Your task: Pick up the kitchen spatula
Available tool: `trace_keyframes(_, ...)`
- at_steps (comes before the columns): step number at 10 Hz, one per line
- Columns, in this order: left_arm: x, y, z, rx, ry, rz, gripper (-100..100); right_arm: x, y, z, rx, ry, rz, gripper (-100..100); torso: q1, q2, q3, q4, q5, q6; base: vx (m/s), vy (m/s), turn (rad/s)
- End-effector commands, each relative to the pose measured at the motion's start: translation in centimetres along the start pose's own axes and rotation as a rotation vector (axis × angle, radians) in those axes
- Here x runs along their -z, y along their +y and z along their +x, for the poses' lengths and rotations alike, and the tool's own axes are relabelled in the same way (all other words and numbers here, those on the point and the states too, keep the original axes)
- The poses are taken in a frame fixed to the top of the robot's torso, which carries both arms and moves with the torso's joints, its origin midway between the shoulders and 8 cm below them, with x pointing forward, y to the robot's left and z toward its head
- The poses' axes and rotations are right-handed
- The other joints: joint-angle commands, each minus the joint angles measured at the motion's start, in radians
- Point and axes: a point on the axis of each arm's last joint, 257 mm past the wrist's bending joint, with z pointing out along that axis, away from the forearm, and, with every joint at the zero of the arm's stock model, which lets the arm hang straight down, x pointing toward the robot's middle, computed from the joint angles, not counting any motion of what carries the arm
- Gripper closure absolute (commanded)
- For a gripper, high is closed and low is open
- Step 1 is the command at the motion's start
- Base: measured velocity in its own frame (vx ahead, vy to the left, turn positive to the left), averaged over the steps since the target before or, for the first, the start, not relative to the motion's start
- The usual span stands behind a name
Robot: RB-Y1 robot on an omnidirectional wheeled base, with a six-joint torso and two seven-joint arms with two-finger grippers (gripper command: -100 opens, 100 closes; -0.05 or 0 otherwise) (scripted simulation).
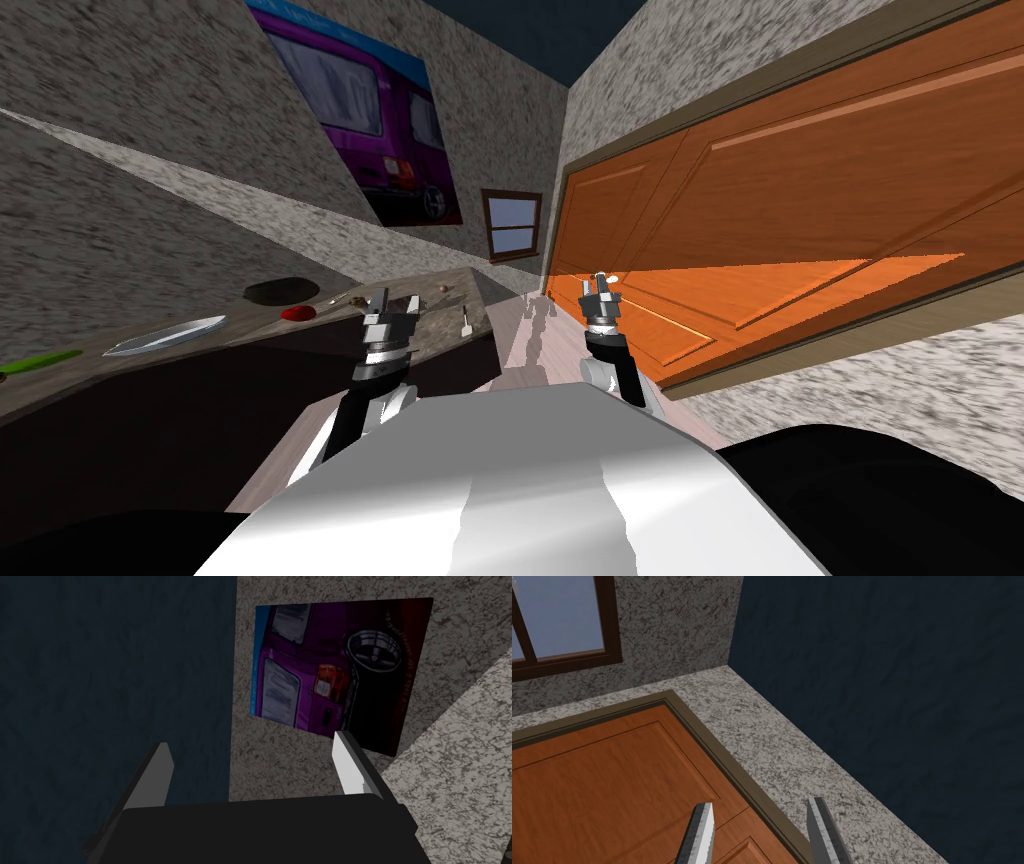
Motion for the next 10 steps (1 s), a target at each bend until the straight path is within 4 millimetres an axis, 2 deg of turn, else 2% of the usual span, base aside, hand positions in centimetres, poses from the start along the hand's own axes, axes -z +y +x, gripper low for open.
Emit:
trace_keyframes(1,0.9,2.7,-0.9,-0.018,0.011,-0.098,-100,0.0,0.0,0.0,0.000,0.000,0.000,0,0.000,0.000,0.000,0.000,0.000,0.000,-0.039,-0.049,-0.176)
trace_keyframes(3,0.9,3.2,-0.8,-0.025,0.024,-0.118,-100,0.0,0.0,0.0,0.000,0.000,0.000,0,0.000,0.000,0.000,0.000,0.000,0.000,-0.020,-0.035,-0.005)
trace_keyframes(4,1.6,4.8,-1.4,-0.041,0.040,-0.187,-100,0.0,0.0,0.0,0.000,0.000,0.000,0,0.001,-0.001,0.000,0.000,0.000,0.000,-0.018,-0.041,-0.118)
trace_keyframes(5,1.7,5.1,-1.4,-0.041,0.039,-0.198,-100,0.0,0.0,0.0,0.000,0.000,0.000,0,0.000,-0.001,0.000,0.000,0.000,0.000,-0.022,-0.034,-0.076)
trace_keyframes(6,2.5,6.7,-2.1,-0.058,0.054,-0.266,-100,0.0,0.0,0.0,0.000,0.000,0.000,0,0.000,0.000,0.000,0.000,0.000,0.000,-0.036,-0.041,-0.125)
trace_keyframes(7,2.6,7.1,-2.2,-0.059,0.053,-0.283,-100,0.0,0.0,0.0,0.000,0.000,0.000,0,0.000,0.000,0.000,0.000,0.000,0.000,-0.026,-0.034,-0.060)
trace_keyframes(8,3.6,8.5,-2.9,-0.076,0.067,-0.349,-100,0.0,0.0,0.0,0.000,0.000,0.000,0,0.000,0.000,0.000,0.000,0.000,0.000,-0.027,-0.046,-0.131)
trace_keyframes(10,3.8,9.0,-3.0,-0.078,0.066,-0.371,-100,0.0,0.0,0.0,0.000,0.000,0.000,0,0.000,0.000,0.000,0.000,0.000,0.000,-0.015,-0.032,-0.021)
